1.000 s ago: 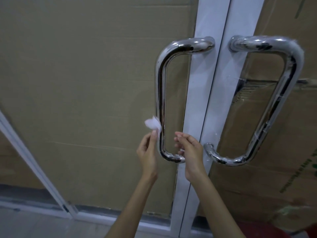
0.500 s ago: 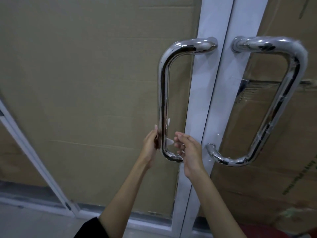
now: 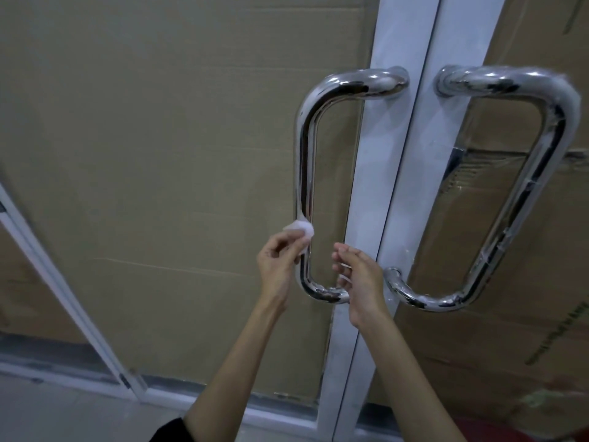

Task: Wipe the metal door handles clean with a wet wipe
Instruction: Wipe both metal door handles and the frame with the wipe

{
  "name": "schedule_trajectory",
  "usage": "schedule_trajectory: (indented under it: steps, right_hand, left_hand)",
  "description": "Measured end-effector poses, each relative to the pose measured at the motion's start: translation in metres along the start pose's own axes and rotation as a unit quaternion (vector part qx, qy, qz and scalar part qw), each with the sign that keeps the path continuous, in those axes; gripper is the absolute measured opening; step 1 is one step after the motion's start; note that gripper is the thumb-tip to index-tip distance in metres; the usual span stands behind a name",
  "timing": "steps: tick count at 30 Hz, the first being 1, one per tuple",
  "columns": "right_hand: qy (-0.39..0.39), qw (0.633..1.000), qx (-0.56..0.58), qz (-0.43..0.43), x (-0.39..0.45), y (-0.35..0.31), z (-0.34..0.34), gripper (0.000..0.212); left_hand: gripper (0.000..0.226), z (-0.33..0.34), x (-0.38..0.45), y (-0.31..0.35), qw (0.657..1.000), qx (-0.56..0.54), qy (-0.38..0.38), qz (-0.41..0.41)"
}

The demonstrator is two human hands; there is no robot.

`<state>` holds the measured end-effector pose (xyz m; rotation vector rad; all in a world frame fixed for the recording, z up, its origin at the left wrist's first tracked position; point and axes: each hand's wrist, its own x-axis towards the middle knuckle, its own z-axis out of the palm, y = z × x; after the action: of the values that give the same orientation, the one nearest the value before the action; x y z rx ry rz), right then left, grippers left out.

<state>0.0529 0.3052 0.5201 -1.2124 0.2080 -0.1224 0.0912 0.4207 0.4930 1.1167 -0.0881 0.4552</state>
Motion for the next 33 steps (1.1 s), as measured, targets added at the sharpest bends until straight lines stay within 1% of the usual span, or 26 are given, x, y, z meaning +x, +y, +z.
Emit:
schedule_trajectory:
  steps: [1,3,5,8,9,11,13,14,19,21,25,26,27,29,33]
  right_hand:
    - [-0.002,1.0,-0.003,-0.004,0.0,0.0,0.002,0.017]
    - [-0.014,1.0,-0.015,-0.012,0.0,0.001,0.008,0.016]
    - [-0.032,0.999,-0.024,-0.027,0.0,0.004,0.012,0.014]
    - [-0.058,0.997,-0.029,-0.05,-0.002,0.009,0.013,0.011]
    - [-0.072,0.996,-0.031,-0.053,-0.004,0.01,0.013,0.011]
    - [-0.109,0.991,-0.052,-0.05,-0.009,0.011,0.014,0.015]
    - [-0.156,0.983,-0.08,-0.046,-0.015,0.011,0.018,0.02]
    - [-0.177,0.979,-0.089,-0.045,-0.018,0.011,0.02,0.023]
    - [-0.249,0.958,-0.134,-0.046,-0.018,0.009,0.014,0.036]
    - [-0.25,0.955,-0.149,-0.058,-0.017,0.01,0.01,0.032]
    - [-0.189,0.963,-0.17,-0.092,-0.016,0.012,0.003,0.016]
    - [-0.181,0.961,-0.182,-0.1,-0.016,0.012,0.001,0.015]
    - [-0.177,0.958,-0.196,-0.11,-0.016,0.011,-0.001,0.015]
    - [-0.181,0.952,-0.217,-0.121,-0.017,0.009,-0.004,0.014]
    - [-0.203,0.952,-0.199,-0.111,-0.017,0.006,-0.014,0.005]
  left_hand:
    - [0.018,0.007,0.004,0.008,1.0,0.0,-0.003,0.02]
    - [0.02,0.008,0.006,0.011,1.0,-0.009,0.002,0.021]
    - [0.017,-0.005,-0.001,0.001,1.0,0.012,0.004,-0.012]
    - [0.001,-0.035,-0.022,-0.012,0.995,0.046,-0.018,-0.088]
    - [0.004,-0.04,-0.028,-0.01,0.992,0.043,-0.034,-0.113]
    - [0.011,-0.042,-0.034,0.0,0.985,0.028,-0.089,-0.148]
    - [0.018,-0.039,-0.037,0.016,0.974,0.004,-0.147,-0.171]
    - [0.021,-0.037,-0.037,0.023,0.971,-0.008,-0.161,-0.178]
    - [0.023,-0.035,-0.034,0.043,0.967,-0.058,-0.134,-0.209]
    - [0.024,-0.036,-0.033,0.043,0.966,-0.043,-0.135,-0.215]
    - [0.038,-0.035,-0.037,0.043,0.963,0.002,-0.141,-0.229]
    - [0.034,-0.034,-0.039,0.043,0.962,0.016,-0.15,-0.226]
    - [0.024,-0.033,-0.04,0.042,0.963,0.034,-0.157,-0.216]
    - [0.008,-0.033,-0.043,0.04,0.968,0.053,-0.147,-0.195]
    - [0.005,-0.039,-0.043,0.036,0.972,0.034,-0.107,-0.209]
